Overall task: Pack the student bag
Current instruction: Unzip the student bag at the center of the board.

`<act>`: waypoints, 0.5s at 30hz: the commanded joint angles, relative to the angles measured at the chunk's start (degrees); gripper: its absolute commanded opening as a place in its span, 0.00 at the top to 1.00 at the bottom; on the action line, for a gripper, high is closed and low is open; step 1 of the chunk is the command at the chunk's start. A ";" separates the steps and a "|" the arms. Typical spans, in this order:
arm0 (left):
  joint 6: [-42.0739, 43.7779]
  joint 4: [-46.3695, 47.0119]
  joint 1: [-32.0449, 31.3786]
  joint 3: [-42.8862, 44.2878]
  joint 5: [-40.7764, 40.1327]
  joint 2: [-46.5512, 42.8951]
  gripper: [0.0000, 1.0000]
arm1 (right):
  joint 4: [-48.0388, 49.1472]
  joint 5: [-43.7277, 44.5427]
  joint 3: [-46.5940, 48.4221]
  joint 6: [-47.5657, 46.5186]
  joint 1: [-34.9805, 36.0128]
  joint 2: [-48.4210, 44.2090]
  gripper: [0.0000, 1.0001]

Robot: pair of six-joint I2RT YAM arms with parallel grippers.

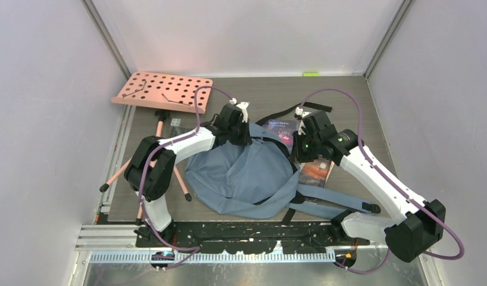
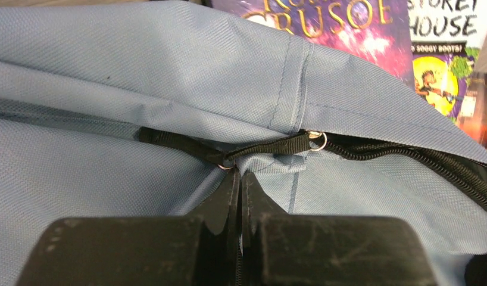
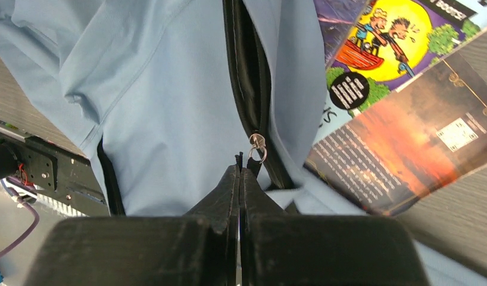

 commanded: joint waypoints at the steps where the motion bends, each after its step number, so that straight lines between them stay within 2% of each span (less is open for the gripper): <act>1: -3.11 7.78 4.28 3.26 -4.18 1.99 1.00 | -5.40 2.20 0.23 2.25 0.54 -4.52 0.99; 8: -5.51 11.52 5.25 3.93 -5.04 4.05 1.00 | -7.77 5.57 -2.60 4.43 0.52 -7.06 0.99; 13: -5.44 12.32 5.27 4.43 -4.00 4.10 1.00 | -6.52 1.20 -4.17 6.97 0.74 -8.40 0.99; 14: -5.23 12.40 5.27 4.40 -3.46 3.90 0.97 | -5.40 0.60 -4.72 7.36 0.82 -9.04 0.99; 15: -4.94 12.44 5.27 4.34 -2.92 3.63 0.89 | -4.82 -0.14 -5.03 8.11 0.87 -9.42 0.99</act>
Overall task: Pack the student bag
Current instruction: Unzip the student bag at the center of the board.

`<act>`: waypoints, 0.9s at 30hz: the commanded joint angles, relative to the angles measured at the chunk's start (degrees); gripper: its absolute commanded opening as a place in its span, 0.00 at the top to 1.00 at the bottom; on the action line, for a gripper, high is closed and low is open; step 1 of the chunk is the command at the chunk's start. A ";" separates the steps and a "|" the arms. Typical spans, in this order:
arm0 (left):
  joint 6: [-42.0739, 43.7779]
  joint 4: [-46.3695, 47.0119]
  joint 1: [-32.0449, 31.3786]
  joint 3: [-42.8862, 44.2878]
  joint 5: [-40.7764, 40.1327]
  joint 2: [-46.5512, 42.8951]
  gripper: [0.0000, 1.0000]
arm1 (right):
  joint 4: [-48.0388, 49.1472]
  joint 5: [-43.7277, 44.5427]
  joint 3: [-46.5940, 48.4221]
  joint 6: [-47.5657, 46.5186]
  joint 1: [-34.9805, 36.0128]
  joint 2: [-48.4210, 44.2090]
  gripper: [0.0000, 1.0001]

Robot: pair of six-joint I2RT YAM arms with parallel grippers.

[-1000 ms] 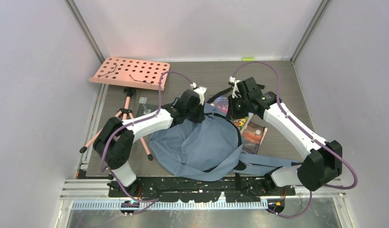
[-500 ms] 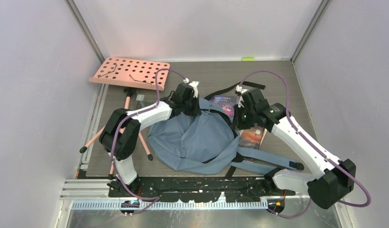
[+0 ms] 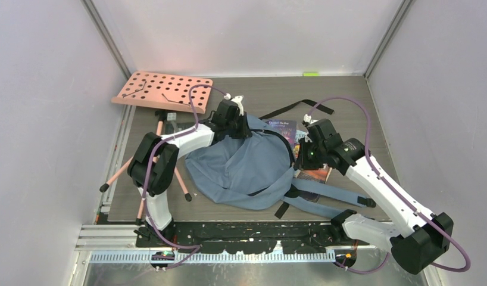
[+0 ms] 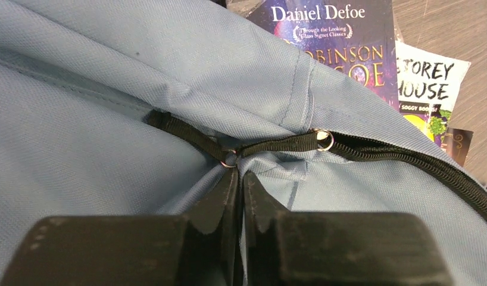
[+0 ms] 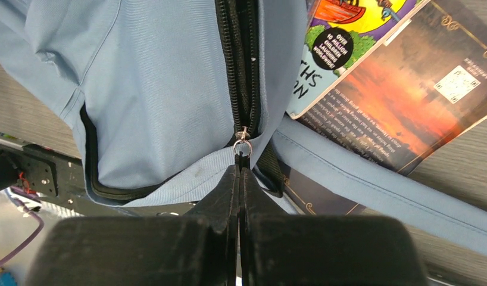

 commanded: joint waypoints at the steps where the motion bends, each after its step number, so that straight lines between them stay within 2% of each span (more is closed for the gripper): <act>1: 1.19 6.37 1.75 2.55 -3.04 -0.53 0.76 | -0.17 -3.77 -1.28 3.54 0.68 -3.72 0.99; 3: 0.97 6.50 1.65 1.91 -2.60 -1.93 0.52 | 0.59 -3.60 -1.65 4.18 0.73 -4.20 0.99; 4: 0.92 6.59 1.52 1.44 -2.66 -2.88 0.44 | 0.78 -3.50 -1.68 4.32 0.73 -4.24 0.99; 6: 0.52 6.80 1.00 0.48 -3.27 -5.13 0.36 | 1.12 -3.44 -1.66 4.36 0.74 -4.04 1.00; 10: -1.27 7.03 -1.84 -0.85 -3.30 -9.78 0.32 | 1.39 -3.44 -1.46 4.09 0.74 -3.47 0.99; 15: -9.35 9.21 -6.29 -2.79 -0.20 -11.42 0.30 | 1.55 -2.57 -1.32 3.86 0.71 -3.76 0.99; 21: -17.00 13.86 -11.69 -3.73 3.23 -8.43 0.28 | 2.00 -2.38 -1.61 3.71 0.74 -4.14 0.99; 27: -18.27 14.16 -15.64 -1.44 3.98 -3.97 0.27 | 2.12 -2.46 -2.23 3.58 0.74 -4.67 0.99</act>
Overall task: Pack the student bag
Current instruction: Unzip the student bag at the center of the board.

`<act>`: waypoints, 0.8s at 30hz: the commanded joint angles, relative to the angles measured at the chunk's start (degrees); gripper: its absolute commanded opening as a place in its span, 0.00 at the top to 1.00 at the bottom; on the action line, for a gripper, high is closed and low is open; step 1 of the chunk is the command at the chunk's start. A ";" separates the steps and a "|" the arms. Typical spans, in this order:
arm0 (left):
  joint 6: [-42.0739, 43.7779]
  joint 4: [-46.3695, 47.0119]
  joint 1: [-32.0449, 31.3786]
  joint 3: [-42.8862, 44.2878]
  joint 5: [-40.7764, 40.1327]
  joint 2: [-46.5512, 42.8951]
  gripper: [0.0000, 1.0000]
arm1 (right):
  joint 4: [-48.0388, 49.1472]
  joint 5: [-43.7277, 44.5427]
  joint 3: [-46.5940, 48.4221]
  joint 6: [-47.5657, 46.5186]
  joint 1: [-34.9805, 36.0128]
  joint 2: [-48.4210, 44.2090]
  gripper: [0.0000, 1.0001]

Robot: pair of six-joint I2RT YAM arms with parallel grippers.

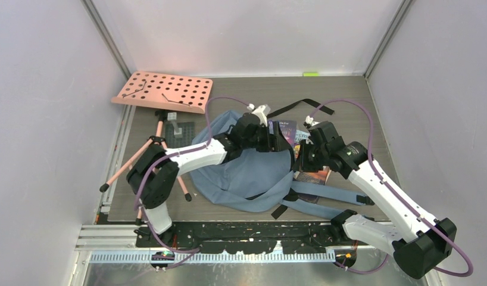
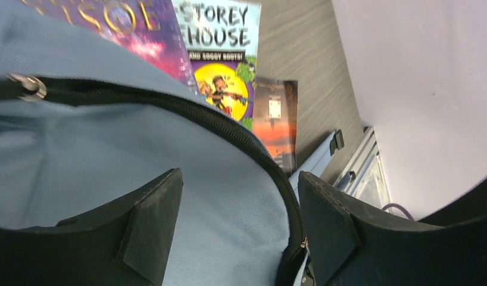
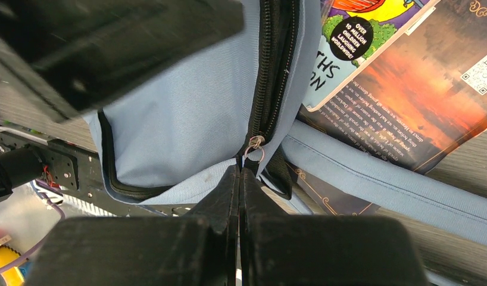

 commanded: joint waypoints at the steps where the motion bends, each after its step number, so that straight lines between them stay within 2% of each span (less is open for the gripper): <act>1: -2.74 2.88 -1.66 2.10 1.65 2.93 0.26 | 1.11 0.05 -0.64 0.26 0.34 -1.95 0.99; 8: -3.11 2.25 -3.34 2.83 2.51 5.70 0.22 | 1.26 0.09 -1.46 -0.13 0.34 -2.50 0.99; 21: -2.17 -0.31 -6.12 4.90 3.02 6.92 0.23 | 1.92 -0.03 -1.65 -0.45 0.32 -2.04 0.99; 24: -1.11 -2.10 -6.40 4.97 2.52 7.46 0.29 | 2.17 -0.04 -1.78 -0.45 0.34 -2.01 0.99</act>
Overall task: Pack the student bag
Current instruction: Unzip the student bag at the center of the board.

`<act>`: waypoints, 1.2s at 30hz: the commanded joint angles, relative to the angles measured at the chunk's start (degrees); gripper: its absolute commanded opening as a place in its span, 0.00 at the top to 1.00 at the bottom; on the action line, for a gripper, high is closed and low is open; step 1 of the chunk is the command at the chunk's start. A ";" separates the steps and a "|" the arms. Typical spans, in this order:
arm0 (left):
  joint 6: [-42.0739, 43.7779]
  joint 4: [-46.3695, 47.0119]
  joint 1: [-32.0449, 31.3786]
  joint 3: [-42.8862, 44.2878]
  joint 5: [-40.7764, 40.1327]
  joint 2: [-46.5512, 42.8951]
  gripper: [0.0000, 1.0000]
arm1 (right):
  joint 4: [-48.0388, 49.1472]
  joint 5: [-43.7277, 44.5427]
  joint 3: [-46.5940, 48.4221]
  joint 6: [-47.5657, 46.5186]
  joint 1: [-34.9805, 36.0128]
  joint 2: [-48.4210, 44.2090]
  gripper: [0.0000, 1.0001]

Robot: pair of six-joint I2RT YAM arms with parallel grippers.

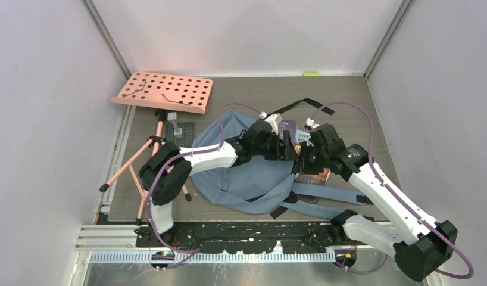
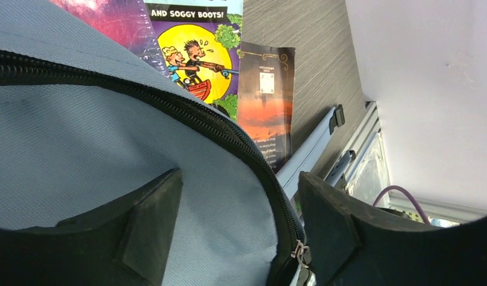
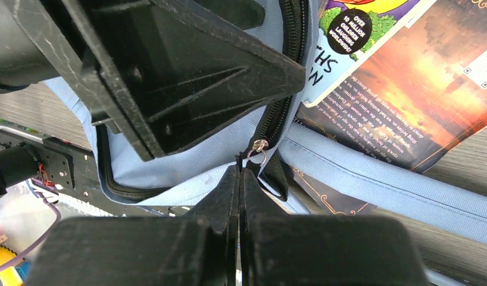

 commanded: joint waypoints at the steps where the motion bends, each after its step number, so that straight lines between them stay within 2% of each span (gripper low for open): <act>1: 1.58 -2.34 -0.92 2.18 0.94 1.23 0.35 | 1.77 -0.02 0.14 -0.41 0.34 -0.59 0.99; 7: 1.95 -2.36 -0.92 3.51 1.91 2.37 0.79 | 2.04 0.26 -0.16 -0.04 0.34 -0.75 0.99; 13: 1.73 -0.21 -0.80 5.27 0.88 2.46 1.00 | 3.22 1.51 -0.35 2.92 0.34 -1.75 0.99; 24: 0.24 5.72 2.56 8.78 -3.59 4.23 1.00 | 6.69 4.11 -1.31 10.81 3.90 -3.03 0.99; 36: 0.52 7.48 8.06 12.44 -7.33 6.93 1.00 | 13.40 9.12 0.41 15.83 17.36 4.46 0.99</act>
